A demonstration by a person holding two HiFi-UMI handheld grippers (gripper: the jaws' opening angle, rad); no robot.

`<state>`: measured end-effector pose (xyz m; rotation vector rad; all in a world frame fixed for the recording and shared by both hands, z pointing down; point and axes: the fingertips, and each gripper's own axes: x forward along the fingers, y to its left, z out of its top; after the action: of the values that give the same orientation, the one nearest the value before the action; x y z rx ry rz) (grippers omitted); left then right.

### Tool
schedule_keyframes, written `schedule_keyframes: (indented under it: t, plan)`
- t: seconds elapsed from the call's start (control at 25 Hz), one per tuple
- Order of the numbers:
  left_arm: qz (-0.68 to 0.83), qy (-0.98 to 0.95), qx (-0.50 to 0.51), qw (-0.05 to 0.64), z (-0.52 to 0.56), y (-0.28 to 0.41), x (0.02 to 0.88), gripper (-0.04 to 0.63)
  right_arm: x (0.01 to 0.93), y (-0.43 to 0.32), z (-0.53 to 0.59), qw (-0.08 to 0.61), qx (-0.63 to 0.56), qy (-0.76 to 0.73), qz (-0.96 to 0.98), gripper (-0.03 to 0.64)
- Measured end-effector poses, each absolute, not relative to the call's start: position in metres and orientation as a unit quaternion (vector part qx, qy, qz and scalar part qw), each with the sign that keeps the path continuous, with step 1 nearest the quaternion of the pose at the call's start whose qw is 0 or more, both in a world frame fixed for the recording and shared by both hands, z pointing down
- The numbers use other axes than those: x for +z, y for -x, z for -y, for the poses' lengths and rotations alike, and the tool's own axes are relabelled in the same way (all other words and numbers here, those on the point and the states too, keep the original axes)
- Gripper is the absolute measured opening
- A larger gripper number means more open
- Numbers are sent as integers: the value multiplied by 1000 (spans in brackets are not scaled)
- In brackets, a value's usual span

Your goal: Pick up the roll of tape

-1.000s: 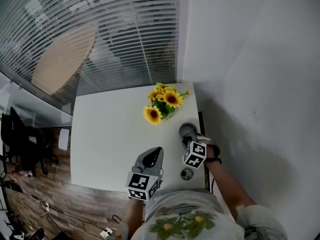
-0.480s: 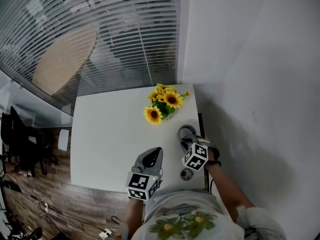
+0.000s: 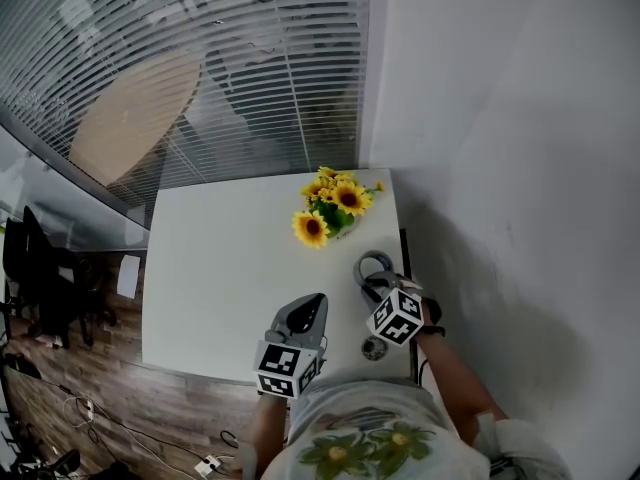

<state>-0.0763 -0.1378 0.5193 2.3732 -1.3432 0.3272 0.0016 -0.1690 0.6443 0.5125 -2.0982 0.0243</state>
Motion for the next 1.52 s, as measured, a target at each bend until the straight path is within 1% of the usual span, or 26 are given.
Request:
schedule_keyframes:
  t: [0.56,0.84,1.52]
  plan:
    - [483,-846,117,192,135,75,518,5,615,-2,163,416,35,-232,879,66]
    - [482,-847,118,190,132,74,516,5,597,-1,160,375,64,-243,892,66]
    - [481,-850,117,178,123,73,509,5,547,-1,145,293,83,-275,912,66]
